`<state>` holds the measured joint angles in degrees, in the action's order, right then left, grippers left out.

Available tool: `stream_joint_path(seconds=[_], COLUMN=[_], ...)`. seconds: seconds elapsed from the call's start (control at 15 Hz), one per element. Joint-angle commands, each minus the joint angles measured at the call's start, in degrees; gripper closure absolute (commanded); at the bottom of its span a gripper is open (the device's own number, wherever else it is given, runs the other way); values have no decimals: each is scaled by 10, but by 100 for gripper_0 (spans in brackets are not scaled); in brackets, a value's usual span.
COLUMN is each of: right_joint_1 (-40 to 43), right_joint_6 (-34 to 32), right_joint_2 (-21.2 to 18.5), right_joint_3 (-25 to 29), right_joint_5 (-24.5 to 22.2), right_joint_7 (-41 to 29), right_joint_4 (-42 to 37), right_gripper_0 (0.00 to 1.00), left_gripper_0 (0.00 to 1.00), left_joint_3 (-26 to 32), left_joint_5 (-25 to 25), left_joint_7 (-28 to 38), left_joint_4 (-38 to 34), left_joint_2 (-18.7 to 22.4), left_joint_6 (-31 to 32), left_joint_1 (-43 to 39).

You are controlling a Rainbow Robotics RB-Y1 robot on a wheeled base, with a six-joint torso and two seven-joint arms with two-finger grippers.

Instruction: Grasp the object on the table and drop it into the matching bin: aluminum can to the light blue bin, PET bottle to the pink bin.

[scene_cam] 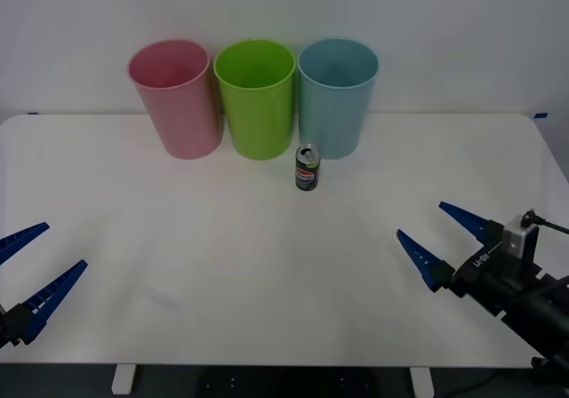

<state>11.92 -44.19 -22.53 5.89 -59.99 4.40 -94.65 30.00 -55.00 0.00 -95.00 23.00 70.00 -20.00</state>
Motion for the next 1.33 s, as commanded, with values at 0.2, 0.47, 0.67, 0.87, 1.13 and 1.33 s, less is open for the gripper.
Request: stream_joint_path(seconds=[0.2, 0.47, 0.67, 0.87, 1.13, 1.33], right_joint_1=[-22, -39, -49, -59, -74, -85], right_joint_6=[83, 115, 123, 155, 234, 276], right_joint_2=[3, 42, 77, 93, 92, 92], right_joint_3=[-59, -69, -69, -89, -137, -166], right_joint_5=[-21, -77, -134, -166, -188, -213], right_joint_7=[-11, -40, -94, -131, -146, -179], right_joint_4=[0, 1, 1, 1, 1, 1], right_gripper_0=[0, 0, 0, 0, 0, 0], left_gripper_0=[0, 0, 0, 0, 0, 0], left_joint_3=[0, 0, 0, 0, 0, 0], left_joint_5=[0, 0, 0, 0, 0, 0], left_joint_7=[0, 0, 0, 0, 0, 0], left_joint_4=[0, 0, 0, 0, 0, 0], left_joint_2=[0, 0, 0, 0, 0, 0], left_joint_6=[0, 0, 0, 0, 0, 0], left_joint_1=[0, 0, 0, 0, 0, 0])
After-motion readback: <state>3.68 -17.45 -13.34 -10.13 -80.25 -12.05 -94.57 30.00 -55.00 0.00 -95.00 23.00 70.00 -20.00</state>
